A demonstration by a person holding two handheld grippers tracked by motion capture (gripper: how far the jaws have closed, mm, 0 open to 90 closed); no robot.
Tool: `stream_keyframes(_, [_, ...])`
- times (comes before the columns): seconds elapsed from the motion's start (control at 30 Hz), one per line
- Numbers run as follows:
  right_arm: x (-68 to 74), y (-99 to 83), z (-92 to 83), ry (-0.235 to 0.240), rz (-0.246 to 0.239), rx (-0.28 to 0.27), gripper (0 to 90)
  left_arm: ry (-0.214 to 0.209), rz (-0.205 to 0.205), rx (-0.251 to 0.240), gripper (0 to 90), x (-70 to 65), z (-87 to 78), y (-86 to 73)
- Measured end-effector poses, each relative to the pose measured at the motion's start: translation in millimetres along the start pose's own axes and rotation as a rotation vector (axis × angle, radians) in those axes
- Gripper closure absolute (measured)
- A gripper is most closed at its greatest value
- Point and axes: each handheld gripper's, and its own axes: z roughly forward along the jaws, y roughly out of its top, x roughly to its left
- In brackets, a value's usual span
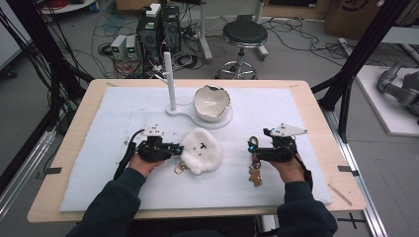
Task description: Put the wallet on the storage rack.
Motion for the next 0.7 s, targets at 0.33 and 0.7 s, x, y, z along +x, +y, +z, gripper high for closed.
stream_keyframes(0.33, [33.1, 10.8, 32.1, 0.204, -0.007, 0.016, 21.3, -0.018, -0.031, -0.262, 82.1, -6.9, -20.1, 9.0])
stream_keyframes(0.7, [53.9, 16.0, 81.6, 0.340, 0.019, 0.119, 22.4, -0.093, 0.042, -0.348, 82.2, -19.9, -22.0, 14.6])
